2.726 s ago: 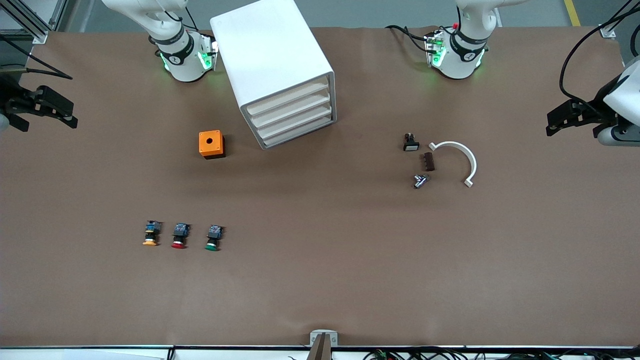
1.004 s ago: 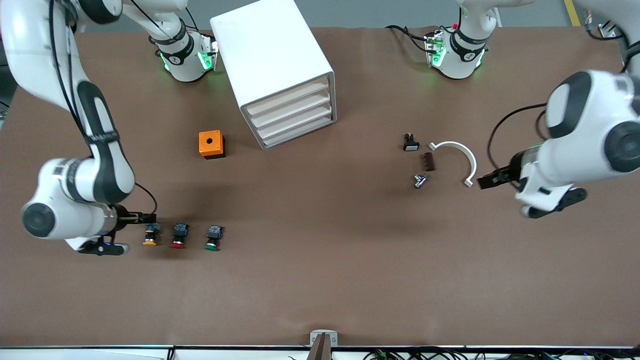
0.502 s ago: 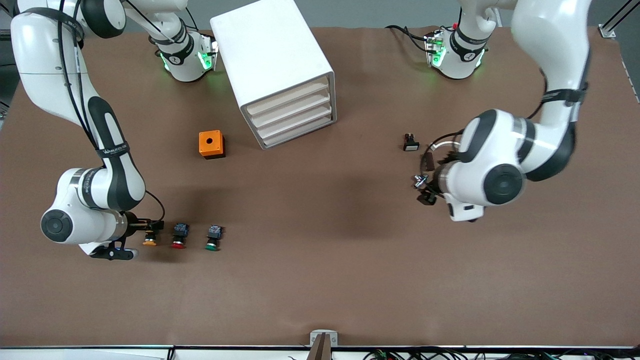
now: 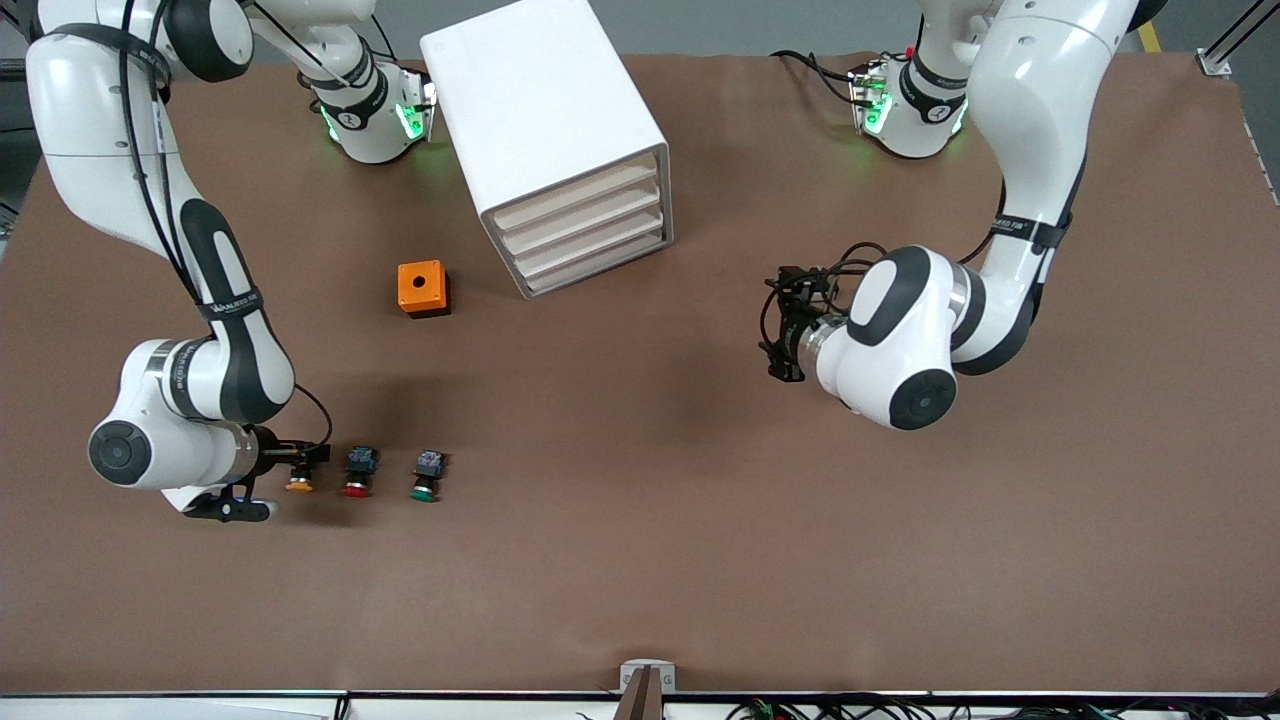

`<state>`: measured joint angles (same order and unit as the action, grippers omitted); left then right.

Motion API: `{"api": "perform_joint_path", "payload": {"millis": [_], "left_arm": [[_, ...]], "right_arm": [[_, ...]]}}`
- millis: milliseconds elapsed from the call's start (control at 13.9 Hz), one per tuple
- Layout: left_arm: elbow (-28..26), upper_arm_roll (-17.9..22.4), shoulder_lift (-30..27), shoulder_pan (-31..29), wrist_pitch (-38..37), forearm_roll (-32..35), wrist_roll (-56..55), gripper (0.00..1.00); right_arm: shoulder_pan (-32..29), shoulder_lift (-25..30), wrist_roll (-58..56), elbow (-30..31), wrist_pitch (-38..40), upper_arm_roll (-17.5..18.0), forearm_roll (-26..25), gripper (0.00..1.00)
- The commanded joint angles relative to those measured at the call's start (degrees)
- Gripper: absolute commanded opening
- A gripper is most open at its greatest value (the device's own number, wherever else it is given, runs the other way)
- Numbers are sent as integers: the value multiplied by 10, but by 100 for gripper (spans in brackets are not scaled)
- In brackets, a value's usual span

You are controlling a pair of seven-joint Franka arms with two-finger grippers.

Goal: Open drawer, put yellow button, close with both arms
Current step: 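Grasp the yellow button with the right gripper while the left gripper grips the drawer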

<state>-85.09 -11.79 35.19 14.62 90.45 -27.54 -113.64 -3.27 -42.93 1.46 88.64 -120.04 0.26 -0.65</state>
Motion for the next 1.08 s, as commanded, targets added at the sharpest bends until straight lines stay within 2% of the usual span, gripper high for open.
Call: {"api": "perform_joint_path", "payload": {"millis": [0, 72, 215, 430, 646, 861, 1004], "left_arm": [[13, 1, 27, -11, -18, -108, -34, 99], [13, 1, 37, -13, -26, -150, -45, 99], [13, 1, 55, -11, -42, -202, -78, 99], [13, 1, 66, 7, -80, -233, -134, 96], [13, 1, 73, 16, -111, -273, -179, 92], [15, 1, 89, 50, -111, -321, -227, 87], [14, 1, 90, 71, -111, -322, -237, 83]], "right_arm": [[-10, -12, -3, -8, -7, 6, 6, 99], [-10, -13, -4, -8, -7, 6, 6, 94], [-11, -13, -11, -8, -8, 6, 6, 73], [-10, -13, -22, -8, -7, 6, 6, 40], [-9, -13, -16, -9, -6, 6, 6, 14], [-8, -13, -19, -10, -5, 6, 5, 1], [-8, -13, -25, -11, -3, 6, 4, 0]]}}
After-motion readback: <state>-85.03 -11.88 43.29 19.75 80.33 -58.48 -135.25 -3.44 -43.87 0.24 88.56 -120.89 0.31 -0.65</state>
